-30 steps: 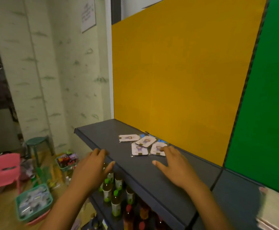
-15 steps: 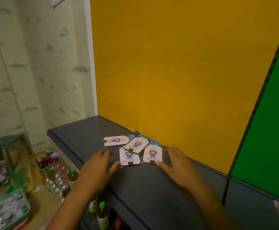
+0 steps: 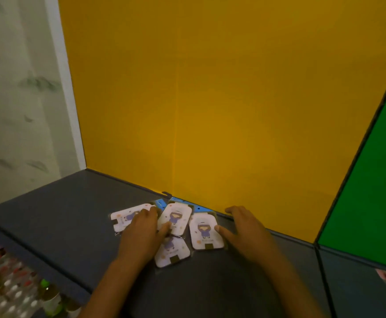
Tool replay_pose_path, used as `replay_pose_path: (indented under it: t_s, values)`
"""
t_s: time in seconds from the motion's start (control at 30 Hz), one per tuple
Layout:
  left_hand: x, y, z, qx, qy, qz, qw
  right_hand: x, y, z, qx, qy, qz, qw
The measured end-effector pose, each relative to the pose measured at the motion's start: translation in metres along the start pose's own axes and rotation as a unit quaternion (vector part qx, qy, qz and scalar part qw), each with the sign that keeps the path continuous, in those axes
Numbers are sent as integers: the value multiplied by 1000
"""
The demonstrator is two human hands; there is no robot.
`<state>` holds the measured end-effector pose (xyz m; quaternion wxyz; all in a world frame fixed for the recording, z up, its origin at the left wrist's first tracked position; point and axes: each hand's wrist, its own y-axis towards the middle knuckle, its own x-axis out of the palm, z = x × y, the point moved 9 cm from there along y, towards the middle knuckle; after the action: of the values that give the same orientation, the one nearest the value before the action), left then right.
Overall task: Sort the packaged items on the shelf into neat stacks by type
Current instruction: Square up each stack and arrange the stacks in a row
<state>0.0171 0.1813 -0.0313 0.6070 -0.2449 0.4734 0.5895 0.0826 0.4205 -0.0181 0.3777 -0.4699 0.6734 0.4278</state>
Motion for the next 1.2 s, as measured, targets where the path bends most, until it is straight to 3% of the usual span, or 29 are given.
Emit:
replay_pose_path:
  t_s: [0.33, 0.67, 1.03, 1.2]
  values:
    - [50, 37, -21, -2, 3, -47, 999, 28, 6, 9, 61, 27, 5, 998]
    - [40, 48, -29, -45, -217, -33, 975, 38, 14, 2, 75, 67, 8, 995]
    - [39, 52, -46, -64, -475, -30, 877, 37, 9, 15, 115, 45, -10, 992]
    - [37, 47, -54, -140, -618, -35, 773, 51, 8, 3, 145, 2, -46, 988]
